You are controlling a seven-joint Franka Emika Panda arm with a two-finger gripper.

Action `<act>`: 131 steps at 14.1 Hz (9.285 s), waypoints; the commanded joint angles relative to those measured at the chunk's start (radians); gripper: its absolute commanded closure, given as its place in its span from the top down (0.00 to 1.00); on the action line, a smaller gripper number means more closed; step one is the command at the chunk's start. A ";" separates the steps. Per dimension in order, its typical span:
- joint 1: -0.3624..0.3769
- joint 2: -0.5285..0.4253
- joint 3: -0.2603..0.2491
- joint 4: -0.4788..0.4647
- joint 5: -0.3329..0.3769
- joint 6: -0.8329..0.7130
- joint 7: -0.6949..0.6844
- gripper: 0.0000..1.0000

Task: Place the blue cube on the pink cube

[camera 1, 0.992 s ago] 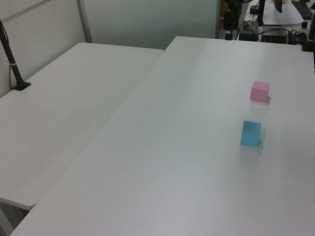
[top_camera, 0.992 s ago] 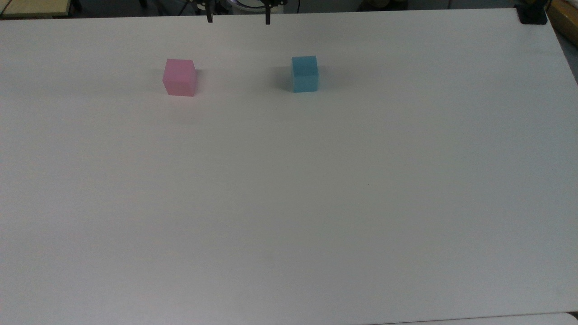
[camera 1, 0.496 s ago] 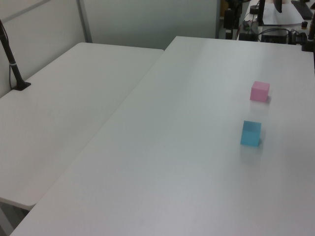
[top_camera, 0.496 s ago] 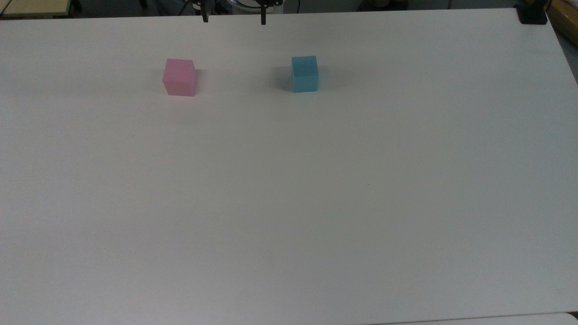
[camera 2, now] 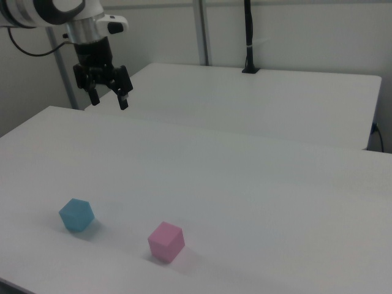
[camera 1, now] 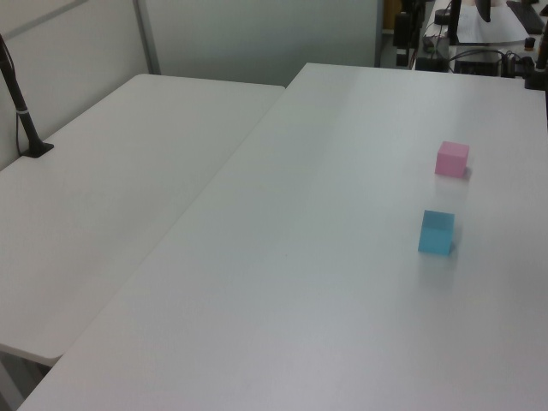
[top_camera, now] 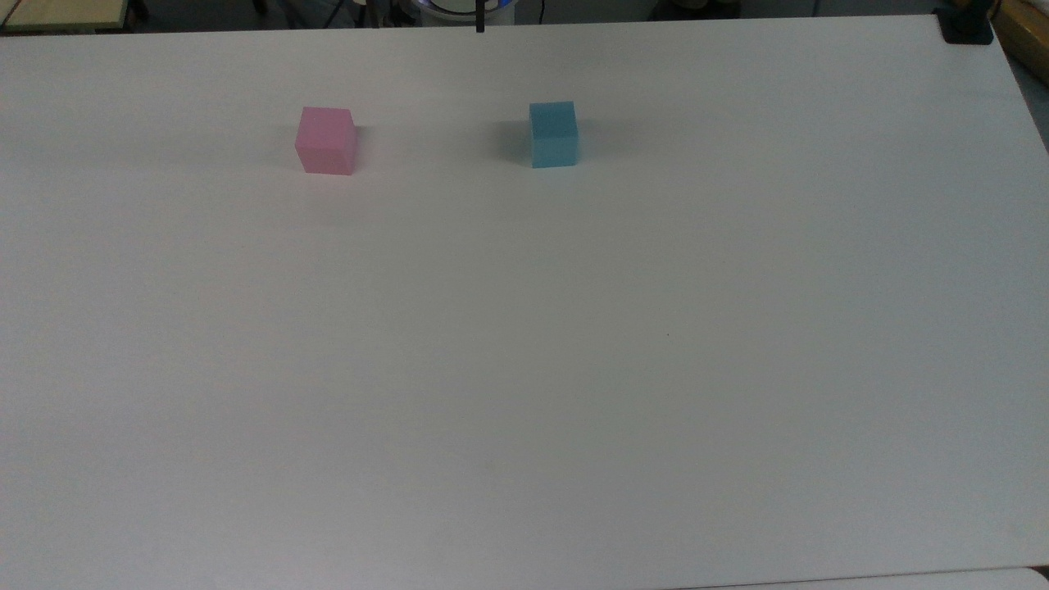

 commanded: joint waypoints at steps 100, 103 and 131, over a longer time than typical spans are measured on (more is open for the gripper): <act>-0.340 -0.162 -0.010 -0.824 -0.039 0.668 -0.273 0.14; -0.340 -0.160 -0.012 -0.822 -0.039 0.670 -0.273 0.52; -0.002 -0.102 0.001 -0.143 -0.012 0.064 -0.089 1.00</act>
